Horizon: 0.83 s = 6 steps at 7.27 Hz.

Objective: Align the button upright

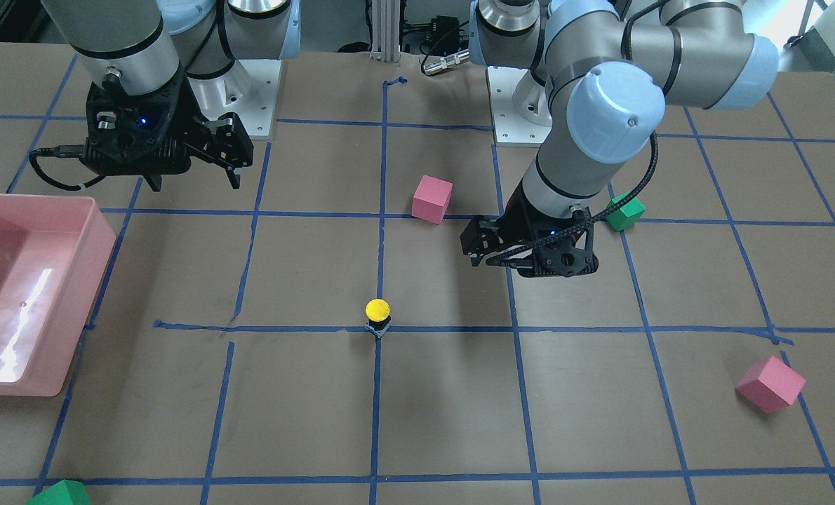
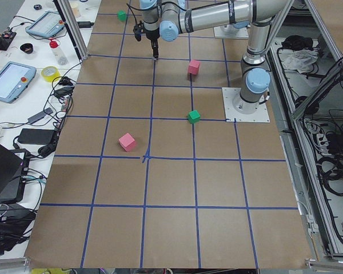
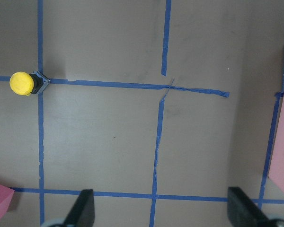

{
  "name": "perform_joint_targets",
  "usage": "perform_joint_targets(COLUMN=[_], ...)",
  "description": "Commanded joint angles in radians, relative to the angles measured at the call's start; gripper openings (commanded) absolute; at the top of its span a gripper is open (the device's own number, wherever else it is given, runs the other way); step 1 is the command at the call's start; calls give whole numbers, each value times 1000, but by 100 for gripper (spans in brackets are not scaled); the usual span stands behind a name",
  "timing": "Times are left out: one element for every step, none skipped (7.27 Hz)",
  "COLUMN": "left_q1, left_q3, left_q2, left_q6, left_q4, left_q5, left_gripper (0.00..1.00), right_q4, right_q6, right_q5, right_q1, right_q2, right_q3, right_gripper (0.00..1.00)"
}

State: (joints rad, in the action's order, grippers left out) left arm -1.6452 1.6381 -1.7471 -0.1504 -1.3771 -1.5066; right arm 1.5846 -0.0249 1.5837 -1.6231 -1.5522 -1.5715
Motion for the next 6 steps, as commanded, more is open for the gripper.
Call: perform_joint_targets(left_q1=[-27,-39,-39,-42,-33,-31], left_q3=[-177,-275,-293,-276,-239,-198], left_q2=[38,58,84,98,104,110], left_q6=[84,84,86,100,100,113], left_q4=[-178,-286,-328,-307,-291,-228], left_q5=[-86,-87,-83,-77,-43,-53], left_gripper=[100,100,100,100,100,100], right_q4=[0,0,0,0,0,0], right_q6=[-4,-4,-4,-4,2,5], right_q5=[1,2,2,5,9,9], right_q1=[0,0,0,-1,0,-1], right_q2=[1,0,0,0,0,1], right_q3=[-1,-1,-1,-1,-2,-2], right_gripper=[100,100,100,100,100,100])
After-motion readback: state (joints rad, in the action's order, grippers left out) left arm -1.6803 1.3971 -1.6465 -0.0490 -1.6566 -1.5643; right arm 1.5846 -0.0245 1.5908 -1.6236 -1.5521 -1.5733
